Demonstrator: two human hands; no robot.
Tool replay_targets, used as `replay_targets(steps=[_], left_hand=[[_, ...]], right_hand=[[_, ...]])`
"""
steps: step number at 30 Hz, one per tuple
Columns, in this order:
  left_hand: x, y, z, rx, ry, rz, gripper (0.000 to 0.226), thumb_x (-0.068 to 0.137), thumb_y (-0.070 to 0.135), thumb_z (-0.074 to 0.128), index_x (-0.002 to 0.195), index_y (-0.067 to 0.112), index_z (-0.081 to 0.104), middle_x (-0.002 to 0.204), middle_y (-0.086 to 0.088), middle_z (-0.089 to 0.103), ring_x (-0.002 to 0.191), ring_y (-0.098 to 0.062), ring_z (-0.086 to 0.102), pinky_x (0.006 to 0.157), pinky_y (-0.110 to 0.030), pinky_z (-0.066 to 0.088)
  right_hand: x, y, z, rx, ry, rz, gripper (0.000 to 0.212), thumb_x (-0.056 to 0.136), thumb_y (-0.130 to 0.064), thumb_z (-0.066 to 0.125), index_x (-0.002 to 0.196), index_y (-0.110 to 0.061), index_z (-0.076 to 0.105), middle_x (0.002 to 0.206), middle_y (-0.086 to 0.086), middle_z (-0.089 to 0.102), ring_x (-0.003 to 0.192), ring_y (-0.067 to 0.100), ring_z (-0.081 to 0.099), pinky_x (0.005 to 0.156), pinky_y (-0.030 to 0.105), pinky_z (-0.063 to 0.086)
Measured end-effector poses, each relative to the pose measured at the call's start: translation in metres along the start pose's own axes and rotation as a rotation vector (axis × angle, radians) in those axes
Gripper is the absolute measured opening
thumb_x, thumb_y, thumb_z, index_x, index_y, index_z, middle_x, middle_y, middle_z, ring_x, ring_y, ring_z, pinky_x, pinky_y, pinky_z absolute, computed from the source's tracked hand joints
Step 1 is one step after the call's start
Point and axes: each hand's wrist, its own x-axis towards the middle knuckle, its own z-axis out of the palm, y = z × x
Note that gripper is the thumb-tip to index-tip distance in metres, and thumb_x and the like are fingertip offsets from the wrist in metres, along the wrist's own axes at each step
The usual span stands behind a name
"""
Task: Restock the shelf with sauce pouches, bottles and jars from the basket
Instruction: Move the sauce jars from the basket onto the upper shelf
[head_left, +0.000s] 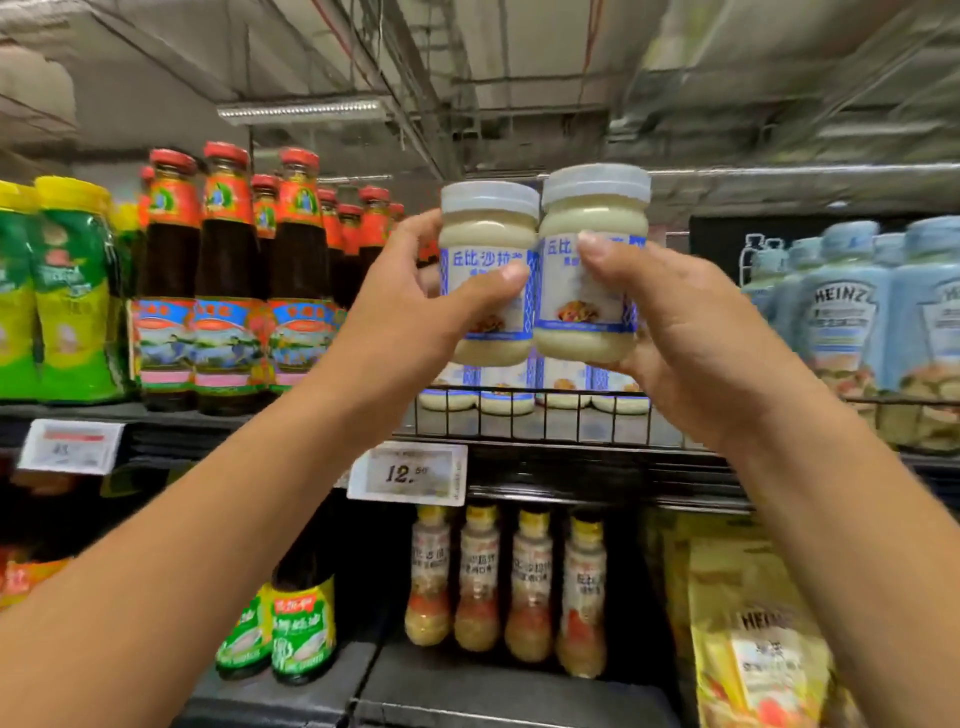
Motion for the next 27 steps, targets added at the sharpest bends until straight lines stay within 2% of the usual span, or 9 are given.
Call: replay_targets(steps=[4, 7, 11, 15, 17, 20, 23, 25, 27], left_hand=[[0.02, -0.013, 0.011, 0.009, -0.065, -0.005, 0.06, 0.084, 0.014, 0.075, 0.136, 0.015, 0.044, 0.104, -0.007, 0.077, 0.097, -0.025, 0.074, 0.078, -0.042, 0.061], [0.034, -0.018, 0.021, 0.046, -0.115, -0.024, 0.064, 0.08, 0.017, 0.077, 0.136, 0.015, 0.045, 0.107, -0.008, 0.076, 0.098, -0.024, 0.074, 0.08, -0.043, 0.061], [0.044, -0.025, 0.029, 0.155, -0.169, -0.027, 0.056, 0.085, 0.014, 0.076, 0.134, 0.013, 0.05, 0.106, -0.001, 0.076, 0.092, -0.011, 0.074, 0.073, -0.021, 0.058], [0.047, -0.034, 0.031, 0.267, -0.174, -0.065, 0.057, 0.079, 0.019, 0.082, 0.129, 0.016, 0.054, 0.106, 0.001, 0.075, 0.091, -0.005, 0.073, 0.072, -0.016, 0.057], [0.049, -0.039, 0.031, 0.365, -0.15, -0.06, 0.062, 0.072, 0.021, 0.088, 0.124, 0.02, 0.055, 0.106, 0.004, 0.074, 0.09, -0.003, 0.072, 0.073, -0.02, 0.059], [0.049, -0.047, 0.032, 0.551, -0.114, -0.067, 0.067, 0.061, 0.03, 0.094, 0.114, 0.026, 0.054, 0.102, 0.007, 0.07, 0.092, -0.01, 0.071, 0.079, -0.035, 0.06], [0.051, -0.052, 0.03, 0.651, -0.158, -0.112, 0.07, 0.052, 0.046, 0.093, 0.108, 0.031, 0.052, 0.099, 0.01, 0.068, 0.087, -0.007, 0.069, 0.074, -0.032, 0.058], [0.051, -0.053, 0.03, 0.704, -0.204, -0.139, 0.08, 0.045, 0.055, 0.088, 0.112, 0.032, 0.049, 0.096, 0.008, 0.069, 0.083, -0.013, 0.071, 0.073, -0.039, 0.061], [0.053, -0.053, 0.03, 0.748, -0.272, -0.137, 0.094, 0.046, 0.056, 0.088, 0.126, 0.038, 0.041, 0.096, 0.007, 0.07, 0.084, -0.014, 0.071, 0.079, -0.042, 0.06]], right_hand=[[0.008, -0.004, -0.028, -0.143, 0.004, 0.015, 0.039, 0.09, -0.032, 0.066, 0.116, -0.003, 0.07, 0.114, 0.013, 0.074, 0.104, 0.028, 0.072, 0.085, 0.043, 0.06], [0.013, -0.007, -0.048, -0.288, 0.02, 0.043, 0.04, 0.091, -0.034, 0.068, 0.117, -0.004, 0.07, 0.115, 0.013, 0.074, 0.108, 0.03, 0.07, 0.098, 0.053, 0.053], [0.019, -0.009, -0.065, -0.441, 0.05, 0.081, 0.034, 0.086, -0.03, 0.073, 0.112, -0.008, 0.073, 0.111, 0.008, 0.076, 0.105, 0.024, 0.072, 0.101, 0.054, 0.052], [0.024, -0.004, -0.074, -0.505, 0.076, 0.118, 0.041, 0.075, -0.026, 0.08, 0.114, -0.017, 0.071, 0.111, 0.001, 0.076, 0.105, 0.019, 0.072, 0.1, 0.054, 0.051], [0.026, 0.002, -0.077, -0.53, 0.08, 0.13, 0.042, 0.075, -0.017, 0.082, 0.114, -0.021, 0.068, 0.109, 0.0, 0.076, 0.102, 0.017, 0.073, 0.095, 0.051, 0.055], [0.027, 0.01, -0.082, -0.628, 0.07, 0.138, 0.038, 0.071, -0.01, 0.083, 0.101, -0.028, 0.069, 0.1, -0.003, 0.077, 0.099, 0.016, 0.073, 0.087, 0.048, 0.057], [0.027, 0.011, -0.09, -0.599, -0.019, 0.19, 0.038, 0.067, -0.008, 0.082, 0.094, -0.034, 0.074, 0.098, -0.003, 0.078, 0.096, 0.015, 0.074, 0.081, 0.038, 0.058], [0.027, 0.007, -0.095, -0.608, -0.078, 0.248, 0.042, 0.07, -0.005, 0.083, 0.105, -0.026, 0.074, 0.102, -0.001, 0.078, 0.096, 0.013, 0.073, 0.072, 0.028, 0.057], [0.027, 0.003, -0.099, -0.676, -0.109, 0.296, 0.038, 0.07, -0.01, 0.085, 0.105, -0.023, 0.075, 0.102, -0.001, 0.078, 0.092, 0.008, 0.072, 0.066, 0.022, 0.053]])
